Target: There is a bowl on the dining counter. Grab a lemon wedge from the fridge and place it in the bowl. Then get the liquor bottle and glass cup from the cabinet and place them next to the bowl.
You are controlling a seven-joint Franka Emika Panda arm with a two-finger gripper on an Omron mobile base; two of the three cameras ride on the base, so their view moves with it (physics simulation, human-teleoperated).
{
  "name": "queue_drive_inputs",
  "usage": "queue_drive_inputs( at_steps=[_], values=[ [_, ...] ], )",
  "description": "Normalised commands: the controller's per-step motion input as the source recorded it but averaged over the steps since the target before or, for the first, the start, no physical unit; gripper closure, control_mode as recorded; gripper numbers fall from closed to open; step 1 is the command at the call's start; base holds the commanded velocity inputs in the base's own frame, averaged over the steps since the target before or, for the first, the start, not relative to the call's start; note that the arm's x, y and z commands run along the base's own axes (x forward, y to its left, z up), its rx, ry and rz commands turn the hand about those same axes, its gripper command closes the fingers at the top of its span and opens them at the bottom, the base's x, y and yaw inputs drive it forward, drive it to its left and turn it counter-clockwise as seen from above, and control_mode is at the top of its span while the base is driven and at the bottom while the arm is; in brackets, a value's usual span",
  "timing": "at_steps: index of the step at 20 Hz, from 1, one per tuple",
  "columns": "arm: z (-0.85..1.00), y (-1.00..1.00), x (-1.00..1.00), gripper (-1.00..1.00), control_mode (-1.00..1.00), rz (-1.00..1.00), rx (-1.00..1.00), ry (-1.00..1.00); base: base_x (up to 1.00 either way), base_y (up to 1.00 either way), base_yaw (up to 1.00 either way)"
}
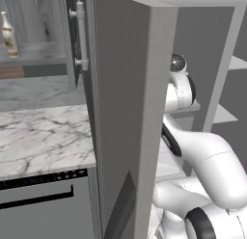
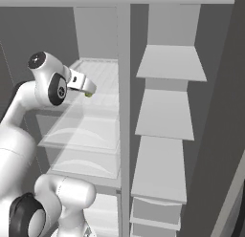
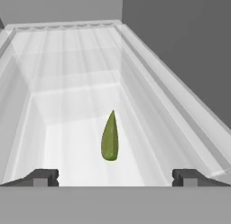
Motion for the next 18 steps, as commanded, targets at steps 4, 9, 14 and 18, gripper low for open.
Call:
queue_drive_inputs(
  at_steps=[4, 9, 14, 18],
  values=[
    [-0.09, 0.00, 0.07, -1.00, -1.00, 0.00, 0.01, 0.00, 0.00, 0.00, 0.00],
    [-0.05, 0.00, 0.04, -1.00, -1.00, 0.00, 0.00, 0.00, 0.00, 0.00, 0.00],
    [-0.05, 0.00, 0.02, -1.00, -1.00, 0.00, 0.02, 0.00, 0.00, 0.00, 0.00],
    [-0.06, 0.00, 0.05, -1.00, -1.00, 0.00, 0.03, 0.00, 0.00, 0.00, 0.00]
  ],
)
